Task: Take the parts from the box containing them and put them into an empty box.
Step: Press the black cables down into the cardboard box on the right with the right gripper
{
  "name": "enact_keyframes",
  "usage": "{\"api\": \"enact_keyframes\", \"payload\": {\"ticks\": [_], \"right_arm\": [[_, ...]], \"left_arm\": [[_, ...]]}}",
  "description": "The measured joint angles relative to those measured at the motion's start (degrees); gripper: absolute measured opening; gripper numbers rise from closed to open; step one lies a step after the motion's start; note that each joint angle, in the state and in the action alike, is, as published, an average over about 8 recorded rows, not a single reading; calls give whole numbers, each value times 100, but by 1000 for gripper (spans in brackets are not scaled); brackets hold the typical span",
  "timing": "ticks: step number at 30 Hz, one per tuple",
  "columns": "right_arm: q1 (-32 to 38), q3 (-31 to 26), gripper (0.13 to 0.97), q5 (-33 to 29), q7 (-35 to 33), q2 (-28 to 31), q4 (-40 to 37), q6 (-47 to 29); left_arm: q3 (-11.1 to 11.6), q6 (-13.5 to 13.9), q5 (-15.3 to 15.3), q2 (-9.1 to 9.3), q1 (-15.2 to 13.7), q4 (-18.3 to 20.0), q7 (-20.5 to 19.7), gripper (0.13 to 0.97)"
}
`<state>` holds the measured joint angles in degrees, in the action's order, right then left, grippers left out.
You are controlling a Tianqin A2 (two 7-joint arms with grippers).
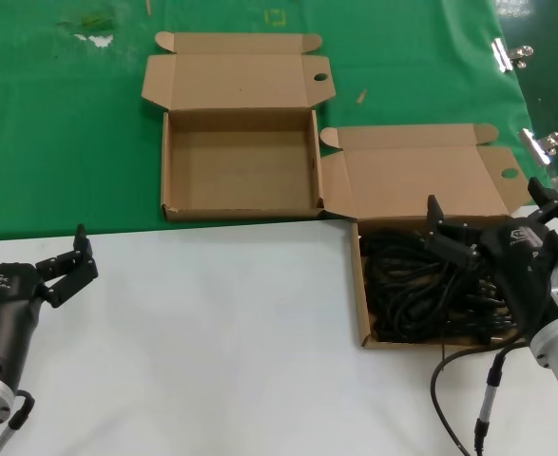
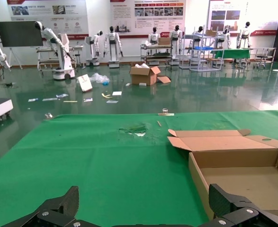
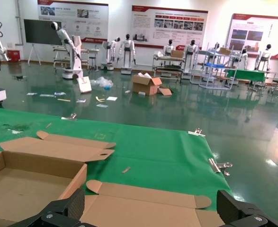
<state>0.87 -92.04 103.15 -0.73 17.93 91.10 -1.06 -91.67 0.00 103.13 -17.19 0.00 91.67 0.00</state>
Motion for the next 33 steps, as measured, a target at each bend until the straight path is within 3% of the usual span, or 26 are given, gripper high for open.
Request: {"api": "enact_keyframes", "payload": {"ticks": [33], "right_arm": [[0,0,966,0,0,0,0,0]], "left_arm": [[0,0,0,0,0,0,0,949]]}}
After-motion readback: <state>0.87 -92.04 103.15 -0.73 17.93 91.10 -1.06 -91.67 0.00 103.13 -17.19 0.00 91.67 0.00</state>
